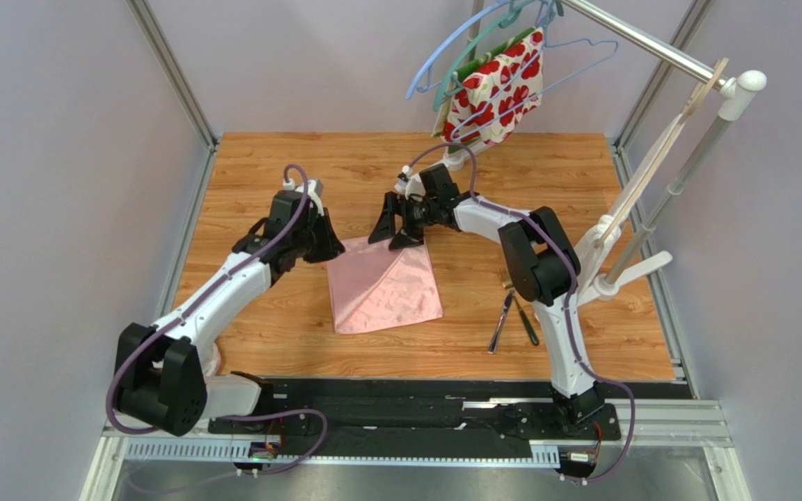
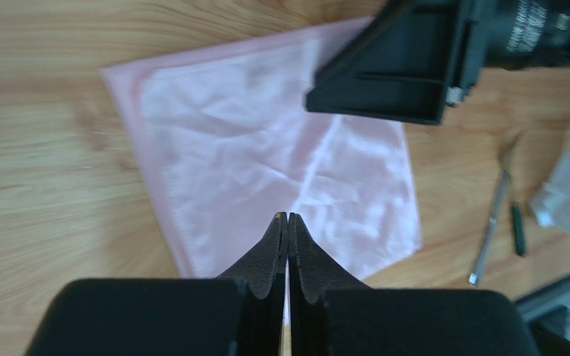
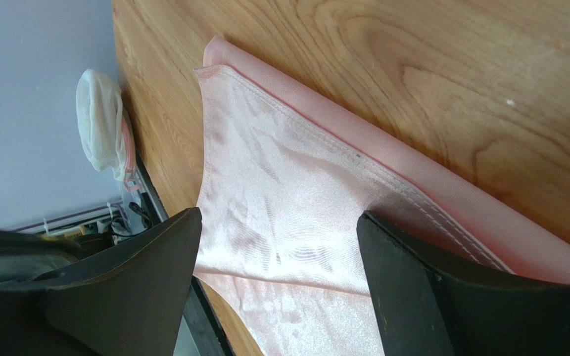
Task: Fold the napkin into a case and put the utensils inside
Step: Smooth out the upper triangle-folded napkin at the center of the board.
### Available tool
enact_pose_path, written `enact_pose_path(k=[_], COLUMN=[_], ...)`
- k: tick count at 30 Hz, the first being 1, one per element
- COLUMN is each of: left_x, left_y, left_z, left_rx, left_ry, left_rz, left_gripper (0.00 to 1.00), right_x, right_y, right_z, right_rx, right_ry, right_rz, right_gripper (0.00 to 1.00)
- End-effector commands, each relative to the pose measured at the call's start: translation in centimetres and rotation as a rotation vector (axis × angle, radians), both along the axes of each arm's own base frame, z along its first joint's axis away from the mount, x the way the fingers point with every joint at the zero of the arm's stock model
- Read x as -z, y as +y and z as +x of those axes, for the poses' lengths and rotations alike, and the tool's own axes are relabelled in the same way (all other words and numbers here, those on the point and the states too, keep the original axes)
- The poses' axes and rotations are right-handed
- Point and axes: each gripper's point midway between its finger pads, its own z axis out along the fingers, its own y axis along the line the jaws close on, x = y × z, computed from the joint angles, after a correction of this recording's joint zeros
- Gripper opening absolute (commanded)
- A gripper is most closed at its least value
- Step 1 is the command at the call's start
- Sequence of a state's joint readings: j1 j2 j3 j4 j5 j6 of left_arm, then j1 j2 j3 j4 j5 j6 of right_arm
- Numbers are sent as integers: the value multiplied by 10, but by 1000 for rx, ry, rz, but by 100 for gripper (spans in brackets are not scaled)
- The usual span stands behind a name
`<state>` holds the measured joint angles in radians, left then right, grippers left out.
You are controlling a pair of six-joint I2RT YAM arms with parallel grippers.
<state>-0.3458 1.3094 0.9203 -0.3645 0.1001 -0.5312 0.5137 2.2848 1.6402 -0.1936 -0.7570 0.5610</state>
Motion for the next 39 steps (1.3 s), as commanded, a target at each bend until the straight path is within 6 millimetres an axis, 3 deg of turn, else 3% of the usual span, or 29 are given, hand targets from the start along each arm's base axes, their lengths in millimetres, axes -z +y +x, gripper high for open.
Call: enact_pose_path(k=[1,8,14,16,26,30,37,39], left_x=[19,55,67,80,109,98,39,48], left_y=[-49,-37,-36,-33,-8,-14,-21,-14], left_z=[-13,-36,-56,-72,-104,-107,-97,-94], left_rx=[132,105,82,73,-40,11,56,17], left_ry=[70,124,152,196,232,194,39,84], left_rz=[-269,-237,-294,-304,-262,-285,-348,-290], left_gripper=[0,0,0,0,0,0,1,0], right_x=[-8,-8,-3,-6,-2,-3,-5,-5], right_y=[11,12,12,12,11,11,9,10], right_z=[12,12,12,13,13,13,14,13], right_rx=[-15,-18,-14,-16,-14,-16,-16,-18], right_ry=[-26,-25,-13,-18,-19,-20,-27,-26], right_rz=[54,50,45,46,34,33,25,26], right_gripper=[83,83,83,83,83,83,83,83])
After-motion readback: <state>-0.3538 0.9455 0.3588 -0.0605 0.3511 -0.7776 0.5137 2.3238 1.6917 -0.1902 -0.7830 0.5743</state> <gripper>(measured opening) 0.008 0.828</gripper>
